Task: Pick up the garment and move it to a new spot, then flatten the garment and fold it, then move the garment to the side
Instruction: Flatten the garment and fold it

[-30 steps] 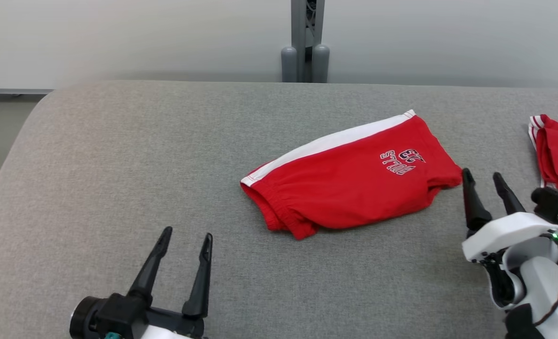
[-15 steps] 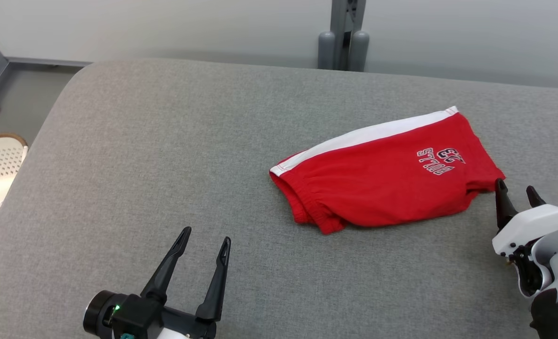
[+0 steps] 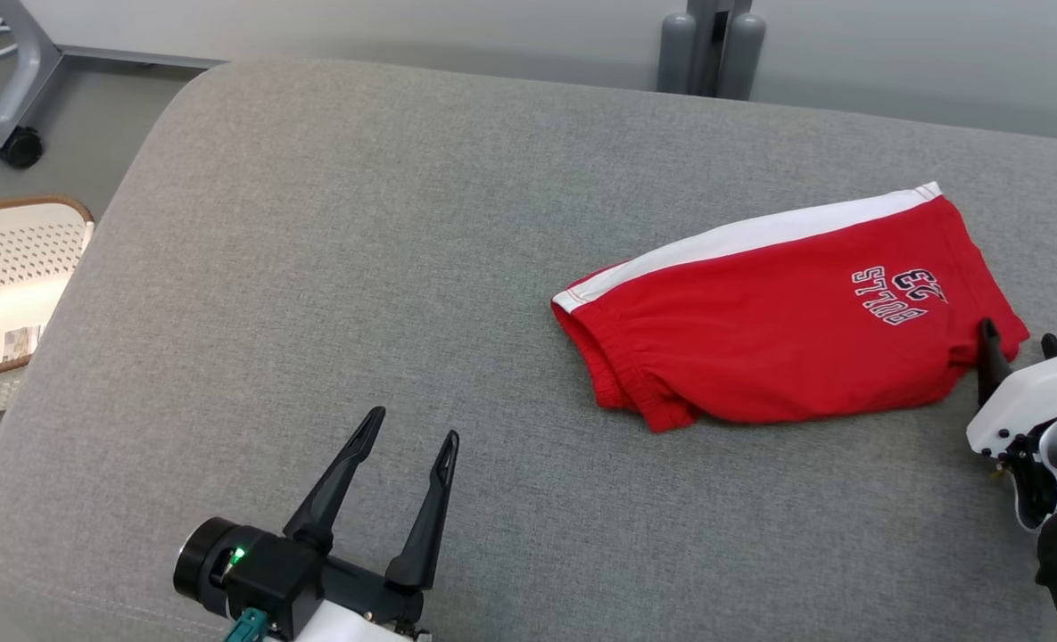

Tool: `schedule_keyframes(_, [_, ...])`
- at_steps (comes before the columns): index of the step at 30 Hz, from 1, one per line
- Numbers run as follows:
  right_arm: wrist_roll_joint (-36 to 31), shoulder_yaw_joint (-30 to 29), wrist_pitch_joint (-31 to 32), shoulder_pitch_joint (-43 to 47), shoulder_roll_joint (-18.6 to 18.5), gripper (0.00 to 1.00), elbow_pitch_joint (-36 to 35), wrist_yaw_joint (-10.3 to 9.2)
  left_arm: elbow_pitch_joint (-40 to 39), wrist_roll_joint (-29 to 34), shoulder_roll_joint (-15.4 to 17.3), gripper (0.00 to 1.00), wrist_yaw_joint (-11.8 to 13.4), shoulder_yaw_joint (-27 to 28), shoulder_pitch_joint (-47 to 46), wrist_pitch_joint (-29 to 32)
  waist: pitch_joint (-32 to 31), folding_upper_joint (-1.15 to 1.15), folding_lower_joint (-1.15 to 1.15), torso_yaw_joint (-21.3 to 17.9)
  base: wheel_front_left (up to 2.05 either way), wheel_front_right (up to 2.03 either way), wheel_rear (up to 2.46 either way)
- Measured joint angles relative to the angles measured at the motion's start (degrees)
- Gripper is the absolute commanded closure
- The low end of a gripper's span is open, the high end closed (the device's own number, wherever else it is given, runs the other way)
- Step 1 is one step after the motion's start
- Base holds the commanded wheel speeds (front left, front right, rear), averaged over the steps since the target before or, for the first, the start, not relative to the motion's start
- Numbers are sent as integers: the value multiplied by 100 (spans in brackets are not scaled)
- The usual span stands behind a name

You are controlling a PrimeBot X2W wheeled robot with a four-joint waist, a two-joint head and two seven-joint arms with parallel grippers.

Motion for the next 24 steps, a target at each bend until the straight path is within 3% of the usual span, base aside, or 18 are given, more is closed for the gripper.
schedule_keyframes(4, [-131, -113, 8, -128, -42, 0, 180, 0, 35, 36, -32, 0, -98, 26, -53, 0, 100, 0, 0, 104, 0, 0, 0])
schedule_keyframes(5, [-168, -130, 9, -142, -43, 5, 204, 0, 42, 52, -37, 0, -101, 34, -53, 0, 115, 0, 0, 117, 0, 0, 0])
schedule_keyframes(6, [-185, -141, 18, -147, -38, 51, 215, 0, 45, 63, -44, 0, -107, 44, -53, -1, 127, 0, 0, 126, 0, 0, 0])
schedule_keyframes(7, [-213, -157, 18, -147, -29, 68, 227, 0, 52, 64, -55, 0, -124, 53, -54, -1, 139, 0, 0, 132, 0, 0, 0])
schedule_keyframes(8, [-235, -170, 15, -147, -10, 93, 236, 0, 60, 65, -65, 0, -141, 63, -54, -1, 142, 0, 0, 131, 0, 0, 0])
schedule_keyframes(9, [-265, -177, 14, -148, 13, 100, 241, 0, 69, 67, -74, 0, -142, 77, -54, -1, 140, 0, 0, 123, 0, 0, 0])
schedule_keyframes(15, [-332, -174, -189, -126, 149, 100, 229, 0, 92, 119, -132, 0, -157, 119, -42, -1, 53, 0, 0, -8, 0, 0, 0])
schedule_keyframes(24, [0, -147, -303, 389, 460, 100, -328, 0, 87, 180, -183, 0, -175, 183, 81, -1, -147, 0, 0, -427, 0, 0, 0])
